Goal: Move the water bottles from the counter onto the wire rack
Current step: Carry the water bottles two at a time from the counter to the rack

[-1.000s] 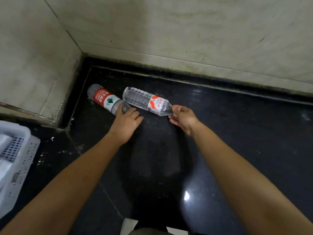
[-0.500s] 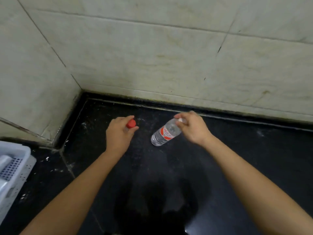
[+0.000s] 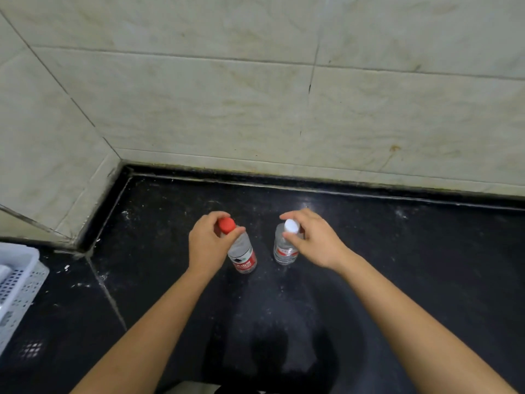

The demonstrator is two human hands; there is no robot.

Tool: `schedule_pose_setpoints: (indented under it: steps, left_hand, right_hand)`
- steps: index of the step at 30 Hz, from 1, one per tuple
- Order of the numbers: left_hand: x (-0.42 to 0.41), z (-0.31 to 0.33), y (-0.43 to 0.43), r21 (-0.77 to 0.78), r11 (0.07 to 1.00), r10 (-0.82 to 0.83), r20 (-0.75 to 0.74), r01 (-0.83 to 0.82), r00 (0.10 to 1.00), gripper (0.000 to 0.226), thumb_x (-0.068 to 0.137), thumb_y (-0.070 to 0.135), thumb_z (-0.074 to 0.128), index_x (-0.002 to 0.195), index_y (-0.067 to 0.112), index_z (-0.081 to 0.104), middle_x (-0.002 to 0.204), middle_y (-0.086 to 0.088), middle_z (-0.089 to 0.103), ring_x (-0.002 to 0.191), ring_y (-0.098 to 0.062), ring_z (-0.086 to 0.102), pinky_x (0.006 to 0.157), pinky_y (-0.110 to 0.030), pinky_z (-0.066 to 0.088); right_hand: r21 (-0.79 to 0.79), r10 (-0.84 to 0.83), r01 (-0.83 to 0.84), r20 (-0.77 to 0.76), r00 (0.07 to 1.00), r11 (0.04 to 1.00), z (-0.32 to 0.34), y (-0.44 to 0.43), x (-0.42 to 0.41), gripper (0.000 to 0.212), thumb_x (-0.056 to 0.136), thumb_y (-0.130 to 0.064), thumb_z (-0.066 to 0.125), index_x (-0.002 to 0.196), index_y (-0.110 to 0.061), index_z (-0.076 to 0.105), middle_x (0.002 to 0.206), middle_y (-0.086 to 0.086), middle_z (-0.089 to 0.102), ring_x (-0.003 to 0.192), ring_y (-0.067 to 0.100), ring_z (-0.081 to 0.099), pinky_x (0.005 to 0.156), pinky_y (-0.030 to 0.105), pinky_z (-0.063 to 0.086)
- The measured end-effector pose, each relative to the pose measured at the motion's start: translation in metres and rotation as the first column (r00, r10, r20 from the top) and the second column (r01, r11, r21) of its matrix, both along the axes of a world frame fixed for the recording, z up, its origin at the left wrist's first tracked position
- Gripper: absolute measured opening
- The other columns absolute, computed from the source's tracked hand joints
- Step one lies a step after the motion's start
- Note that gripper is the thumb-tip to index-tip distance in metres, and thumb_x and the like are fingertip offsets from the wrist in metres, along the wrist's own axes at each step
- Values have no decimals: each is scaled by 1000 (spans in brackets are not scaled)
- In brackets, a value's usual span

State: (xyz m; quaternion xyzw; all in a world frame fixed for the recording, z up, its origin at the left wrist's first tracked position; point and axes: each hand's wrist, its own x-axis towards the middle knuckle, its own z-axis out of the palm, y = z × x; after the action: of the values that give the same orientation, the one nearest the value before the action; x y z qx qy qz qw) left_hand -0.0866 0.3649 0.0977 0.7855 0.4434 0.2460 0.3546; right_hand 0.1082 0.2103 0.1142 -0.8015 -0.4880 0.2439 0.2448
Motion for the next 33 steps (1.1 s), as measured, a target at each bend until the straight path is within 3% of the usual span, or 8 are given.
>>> schedule_pose_setpoints:
  steps: [3,7,12,17,21,25,29,33]
  left_hand:
    - [-5,-17,-12,-69,997,19,-3,-19,1000,43,78,30,84,117,20,69,109,-2,58,104,-20,59,95,-39,50]
    - [-7,-27,-23,-274,960,-39,37,48,999,39,83,37,79,118,27,65,119,0,58,112,-16,58,100,-37,49]
    - [-16,-40,-33,-354,914,-182,82,199,980,54,88,59,60,133,30,52,129,6,59,121,-7,56,107,-34,46]
    - [-25,-41,-27,-329,896,-284,92,298,954,43,98,42,57,137,28,44,148,2,46,138,-11,42,117,-32,32]
    - [-14,-11,-6,-331,913,-194,163,239,967,31,93,54,58,104,25,58,100,1,66,97,-14,63,88,-37,49]
    - [22,46,3,-282,891,-258,329,355,909,31,96,53,54,88,23,58,83,5,63,75,-2,57,76,-32,45]
    - [70,104,-26,-358,783,-261,552,508,792,36,88,60,61,86,24,64,86,-1,67,84,-15,62,81,-36,50]
    - [106,144,-88,-355,665,-325,655,658,682,26,94,48,60,86,24,66,77,9,70,81,-13,65,80,-34,52]
  right_hand:
    - [-7,-12,12,19,1000,1000,-19,-11,-7,67,95,-35,63,152,-41,27,143,0,51,131,29,41,109,40,35]
    - [13,-172,183,-286,943,983,-35,-7,-23,95,93,-36,70,161,-31,4,155,7,37,147,23,26,118,42,30]
    - [49,-229,260,-337,913,964,-52,-5,-27,74,96,-45,64,155,-24,26,154,2,37,138,16,42,107,25,34]
    - [120,-276,297,-170,946,947,-47,-11,-31,52,99,-56,47,141,-24,46,131,3,56,120,18,54,103,38,44]
    - [329,-438,512,-275,856,793,-20,-24,-44,47,95,-67,39,106,-24,55,102,-2,60,98,13,57,88,36,46]
    - [470,-557,665,-366,746,581,34,-47,-45,43,97,-58,43,107,-20,58,100,1,65,95,14,61,86,32,49]
    - [546,-649,752,-427,629,370,85,-91,-44,33,99,-55,45,103,-26,60,95,-7,69,93,12,67,88,40,54]
    - [607,-717,760,-420,556,233,123,-150,-52,39,95,-57,49,100,-20,63,93,4,70,90,17,68,86,49,54]
